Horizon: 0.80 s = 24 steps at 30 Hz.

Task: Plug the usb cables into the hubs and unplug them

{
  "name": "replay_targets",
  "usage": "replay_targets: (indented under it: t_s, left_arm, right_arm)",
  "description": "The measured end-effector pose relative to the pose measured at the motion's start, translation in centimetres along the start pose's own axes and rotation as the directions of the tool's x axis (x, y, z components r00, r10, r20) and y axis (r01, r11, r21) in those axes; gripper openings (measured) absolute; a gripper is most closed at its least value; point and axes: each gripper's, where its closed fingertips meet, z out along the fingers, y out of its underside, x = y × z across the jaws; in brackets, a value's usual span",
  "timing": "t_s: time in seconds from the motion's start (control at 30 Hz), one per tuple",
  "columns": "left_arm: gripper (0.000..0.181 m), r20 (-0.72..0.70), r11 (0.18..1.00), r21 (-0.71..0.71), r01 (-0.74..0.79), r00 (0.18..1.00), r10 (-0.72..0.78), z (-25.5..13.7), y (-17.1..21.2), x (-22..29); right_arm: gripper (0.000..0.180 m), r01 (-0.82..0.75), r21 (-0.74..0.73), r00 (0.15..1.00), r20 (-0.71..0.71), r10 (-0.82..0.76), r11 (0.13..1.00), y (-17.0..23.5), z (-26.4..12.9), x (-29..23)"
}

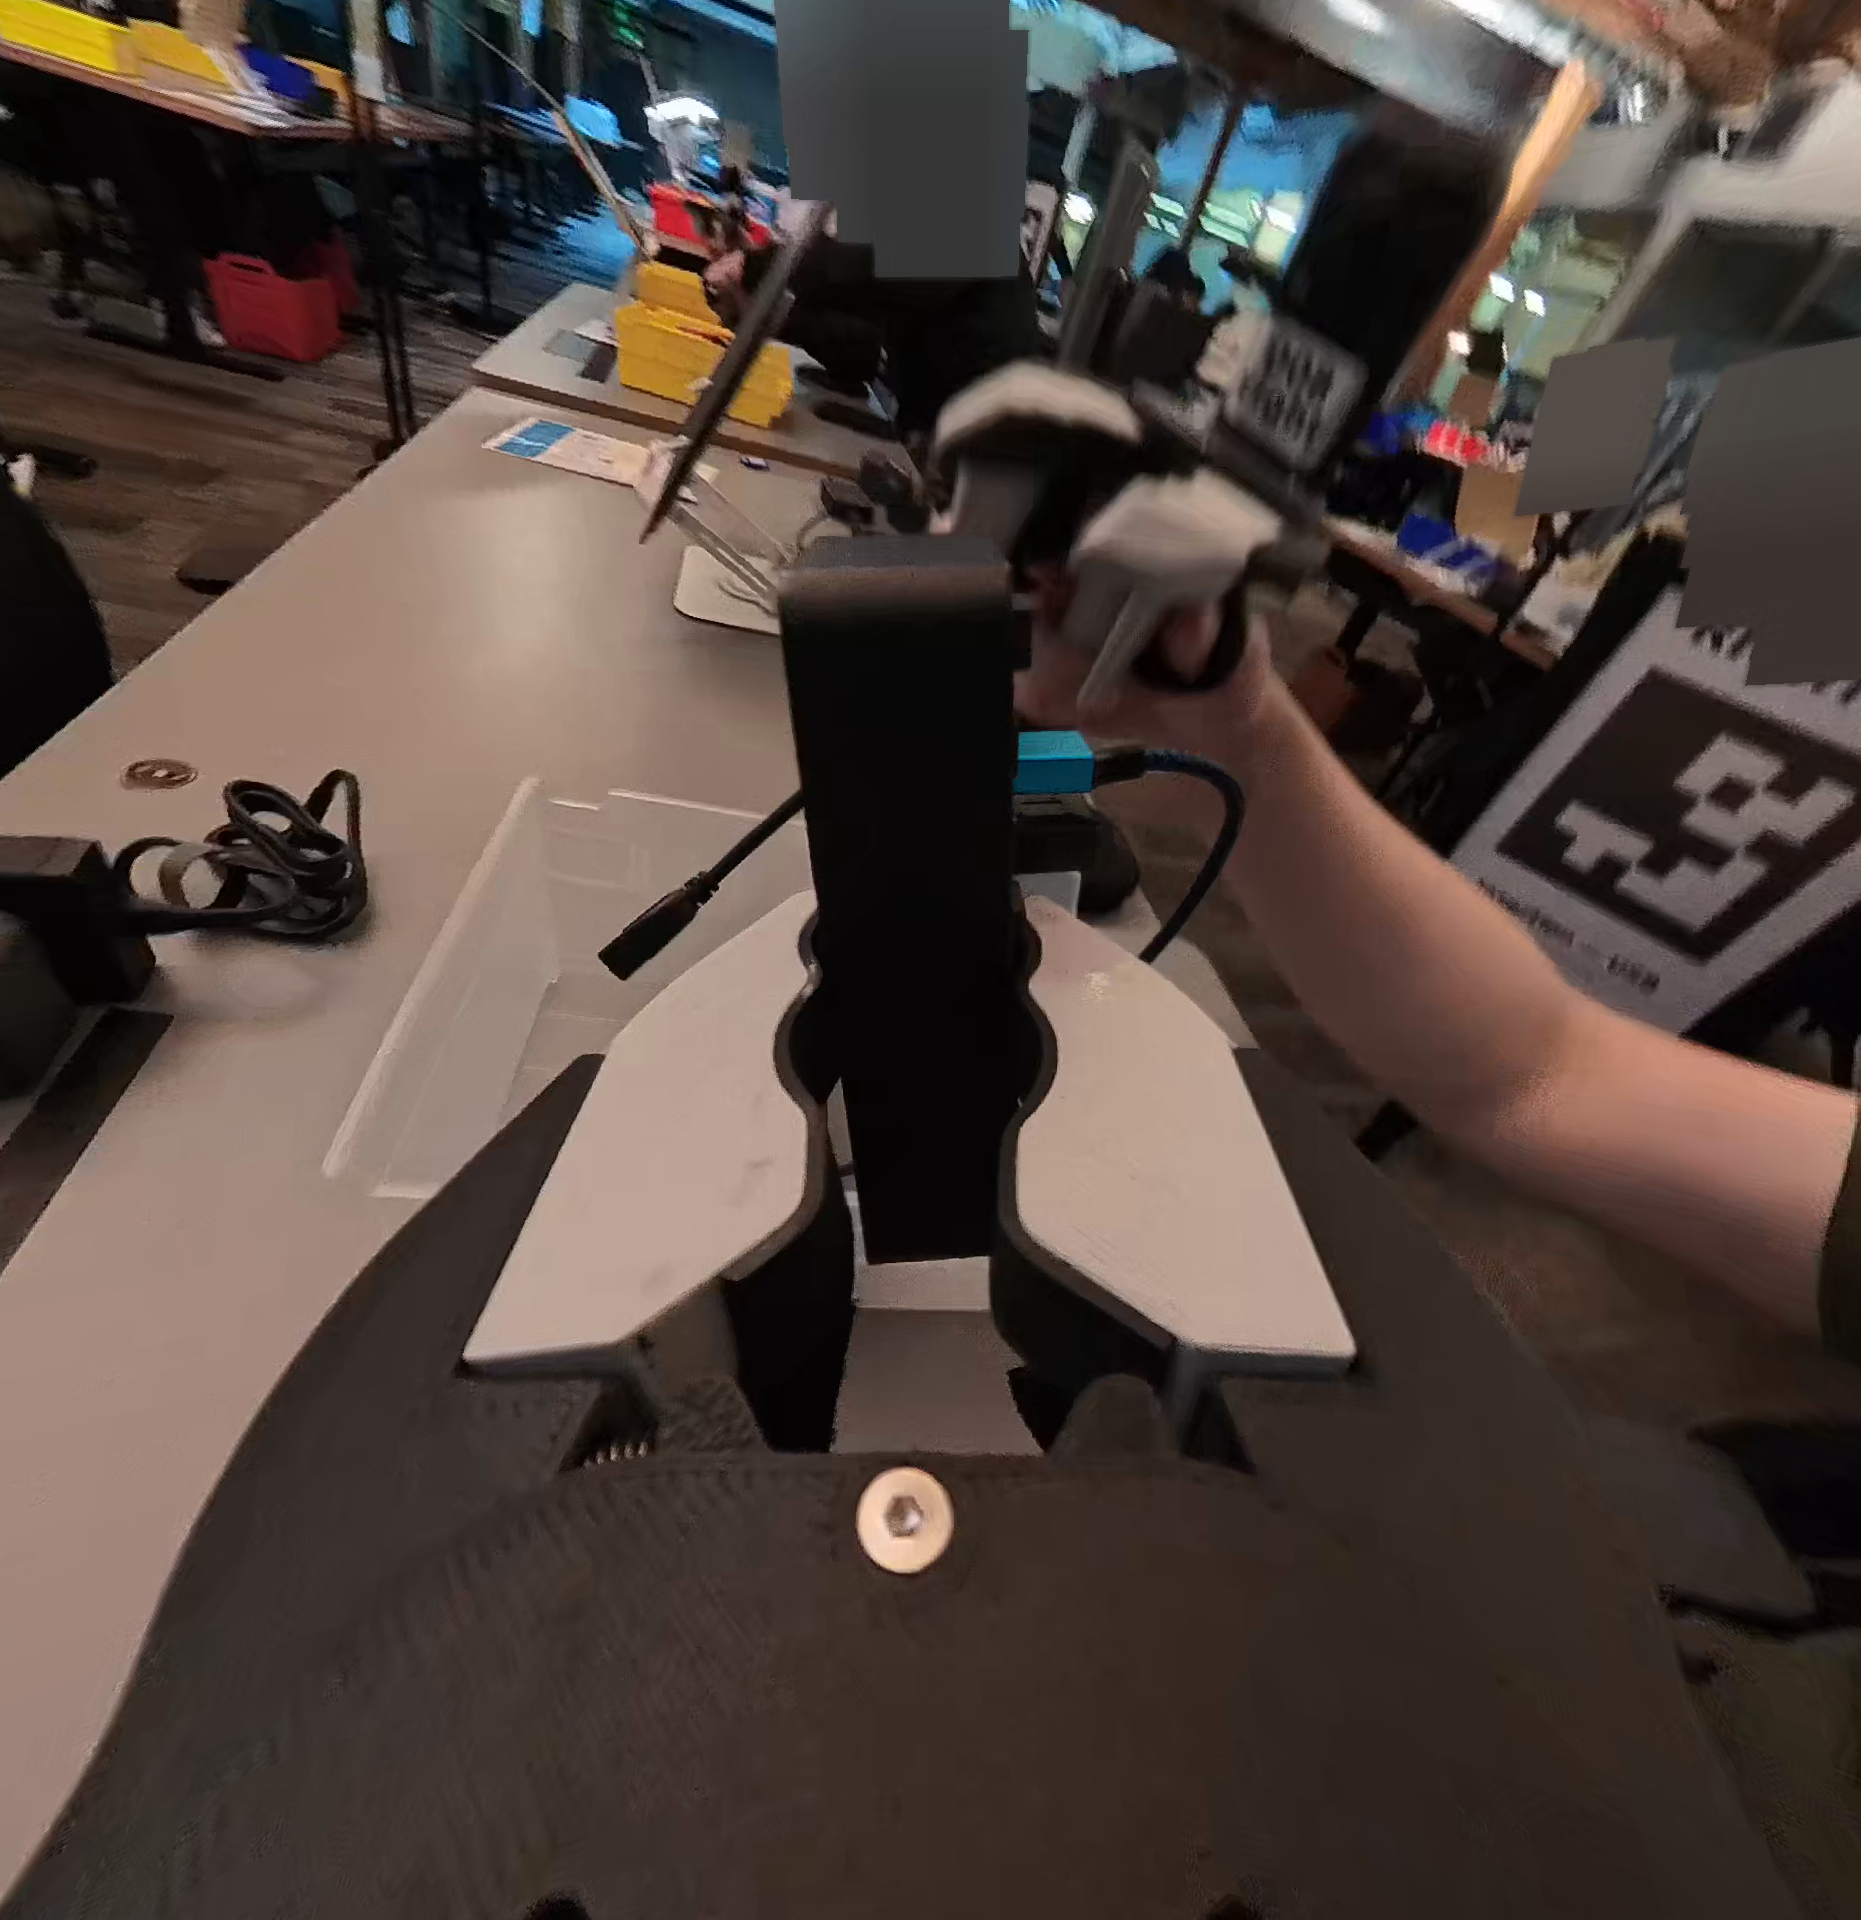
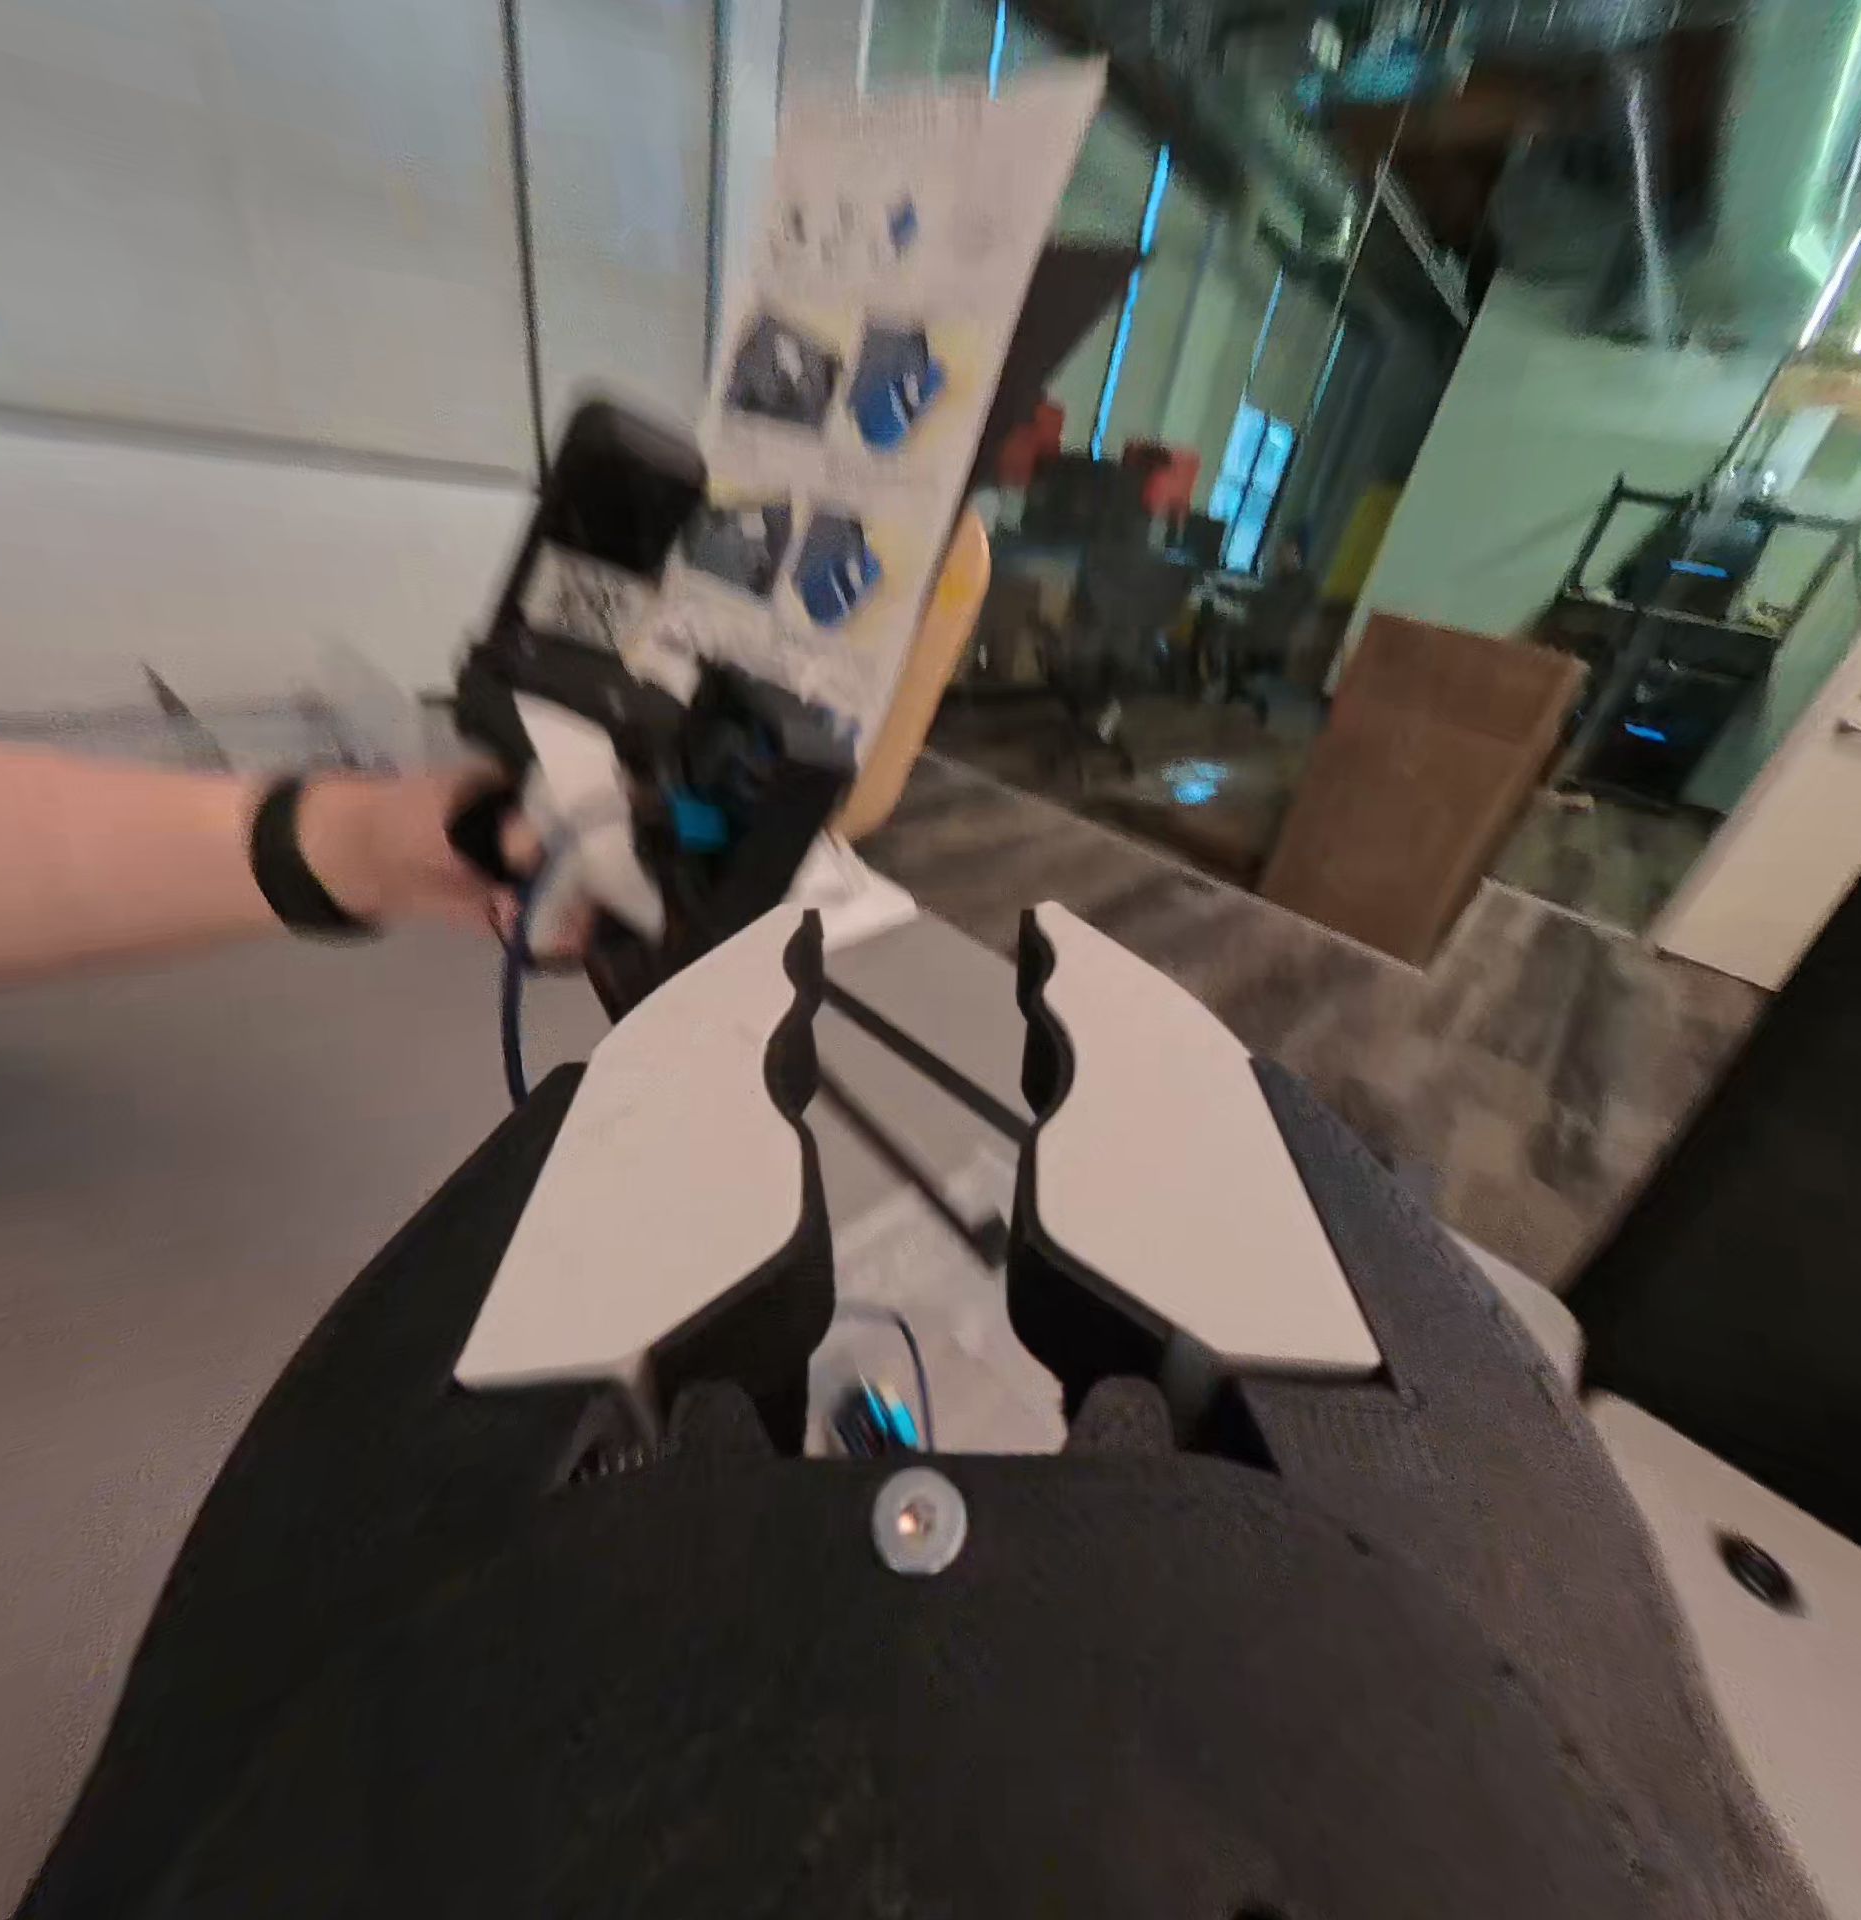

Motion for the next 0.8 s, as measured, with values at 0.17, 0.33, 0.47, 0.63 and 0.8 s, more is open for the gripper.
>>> replay_targets:
  t_s: [0.17, 0.33, 0.47, 0.63, 0.8]
  left_arm:
    - [0.027, -0.073, 0.99, -0.08, -0.12, 0.991, 0.114, 1.4, 1.3, 1.9]
    - [0.027, -0.114, 0.981, -0.116, -0.158, 0.983, 0.145, 2.1, 1.8, 2.9]
    - [0.027, -0.17, 0.972, -0.147, -0.186, 0.972, 0.161, 2.2, 2.6, 3.6]
    - [0.064, -0.005, 0.969, -0.062, -0.239, 0.971, 0.239, 1.9, 2.2, 0.9]
    - [0.071, 0.103, 0.996, 0.025, -0.087, 0.991, 0.084, -2.1, 3.3, -1.6]
  right_arm:
    - [0.058, -0.115, -0.225, 0.977, 0.152, 0.151, 0.968, -0.4, 4.4, -3.0]
    - [0.041, -0.135, -0.452, 0.889, 0.339, 0.309, 0.882, 1.7, 5.2, -6.8]
    - [0.029, -0.069, -0.515, 0.859, 0.404, 0.313, 0.854, 2.6, 4.7, -8.0]
    - [0.029, 0.032, -0.496, 0.906, 0.381, 0.185, 0.868, 3.1, 5.1, -6.8]
    - [0.029, -0.087, -0.572, 0.976, 0.114, 0.184, 0.816, 5.1, 4.6, -0.3]
